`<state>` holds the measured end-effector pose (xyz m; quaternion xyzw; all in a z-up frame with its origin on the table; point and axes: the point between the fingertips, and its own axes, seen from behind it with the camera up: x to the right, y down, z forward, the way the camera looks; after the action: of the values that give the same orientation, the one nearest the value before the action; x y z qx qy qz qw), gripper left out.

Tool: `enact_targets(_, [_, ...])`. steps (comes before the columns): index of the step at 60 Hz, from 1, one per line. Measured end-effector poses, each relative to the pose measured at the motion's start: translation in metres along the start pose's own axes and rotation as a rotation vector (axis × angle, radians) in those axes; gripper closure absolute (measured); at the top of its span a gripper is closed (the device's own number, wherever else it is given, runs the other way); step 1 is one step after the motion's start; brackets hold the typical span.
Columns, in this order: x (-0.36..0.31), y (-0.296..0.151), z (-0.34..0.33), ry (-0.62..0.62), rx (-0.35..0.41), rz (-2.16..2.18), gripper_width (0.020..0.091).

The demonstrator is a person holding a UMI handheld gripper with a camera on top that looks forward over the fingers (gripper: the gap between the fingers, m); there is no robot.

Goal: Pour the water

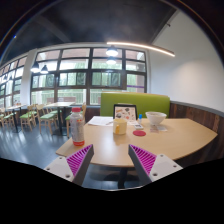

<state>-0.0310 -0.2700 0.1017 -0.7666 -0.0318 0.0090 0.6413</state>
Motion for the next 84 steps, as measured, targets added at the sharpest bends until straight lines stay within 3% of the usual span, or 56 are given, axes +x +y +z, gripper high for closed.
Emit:
enact_targets(12, [-0.024,0.007,0.014,-0.040,-0.019,0.005,0.0299])
enact_targets(27, [-0.122,0.003,0.082,-0.152,0.039,-0.007,0.0300])
enact_targets(44, [-0.165,-0.011,0.212,-0.065,0.017,-0.038,0.0310])
enact_targets(47, [-0.170,-0.013,0.230,-0.067,0.008,-0.032,0.0348])
enact_targets(50, [-0.172,-0.013,0.234,-0.049,-0.006,-0.026,0.0609])
enact_targets(60, [-0.163,-0.013,0.257,-0.051,0.012,-0.097,0.0741])
enact_targets(74, [-0.179,-0.021,0.266,-0.131,-0.022,-0.077,0.0741])
enact_targets(84, [-0.152,-0.050,0.313,-0.251,-0.047,0.393,0.0742])
